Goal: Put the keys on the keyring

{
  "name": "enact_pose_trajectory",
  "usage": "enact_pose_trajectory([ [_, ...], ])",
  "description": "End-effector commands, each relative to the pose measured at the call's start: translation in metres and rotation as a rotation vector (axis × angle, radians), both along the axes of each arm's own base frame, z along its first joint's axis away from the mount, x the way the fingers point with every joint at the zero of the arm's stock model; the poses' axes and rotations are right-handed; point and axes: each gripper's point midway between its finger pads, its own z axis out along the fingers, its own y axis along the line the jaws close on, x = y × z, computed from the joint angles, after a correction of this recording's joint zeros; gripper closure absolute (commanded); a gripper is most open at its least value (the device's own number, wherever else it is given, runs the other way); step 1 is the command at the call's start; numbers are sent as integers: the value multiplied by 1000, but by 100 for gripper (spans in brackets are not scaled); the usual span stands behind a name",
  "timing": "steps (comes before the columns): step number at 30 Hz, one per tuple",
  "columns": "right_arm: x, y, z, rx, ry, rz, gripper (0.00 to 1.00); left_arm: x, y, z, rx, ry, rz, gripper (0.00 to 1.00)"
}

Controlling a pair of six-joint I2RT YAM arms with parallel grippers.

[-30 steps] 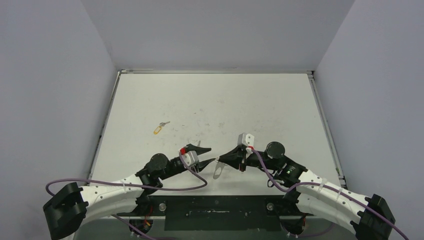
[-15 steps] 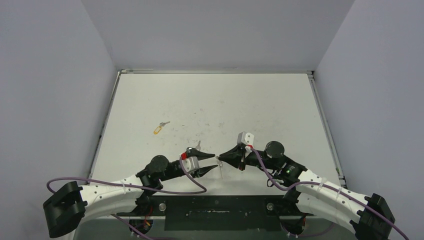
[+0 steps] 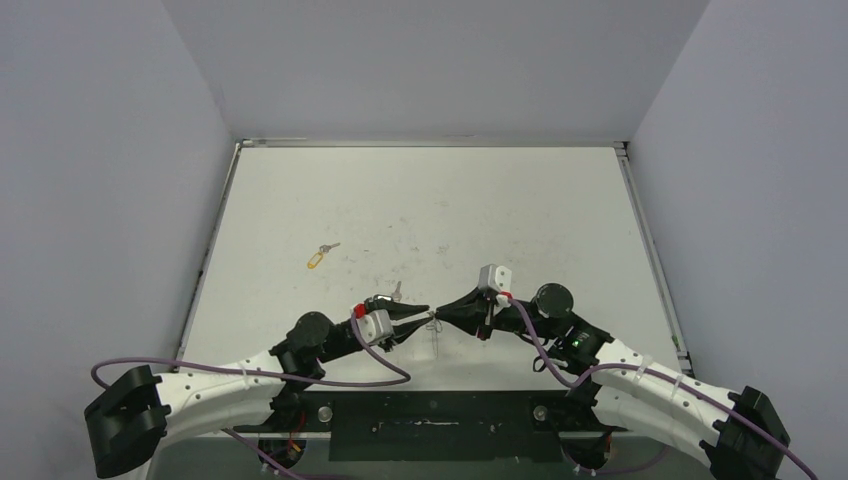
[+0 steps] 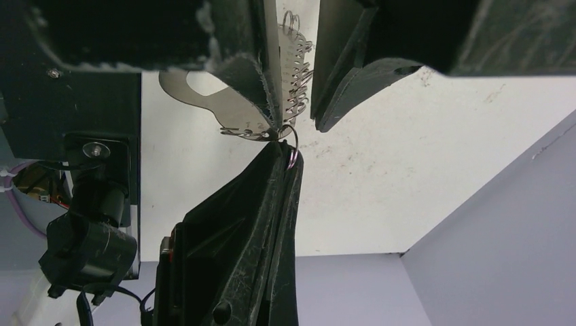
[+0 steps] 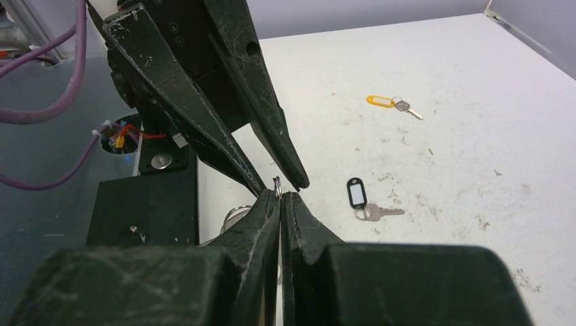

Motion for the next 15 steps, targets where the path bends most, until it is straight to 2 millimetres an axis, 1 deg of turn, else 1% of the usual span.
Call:
enact_pose_trajectory([
  [1, -7, 7, 27, 95, -68, 52, 100, -6, -1, 35, -111, -48, -30, 82],
  [3, -7, 7, 28, 100, -67, 57, 100, -7, -2, 37, -116, -49, -37, 85],
  [6, -7, 8, 31, 107, -67, 59, 100, -9, -4, 37, -116, -52, -50, 87],
  [15, -8, 7, 29, 100, -69, 61, 100, -12, -8, 41, -129, -64, -79, 86],
])
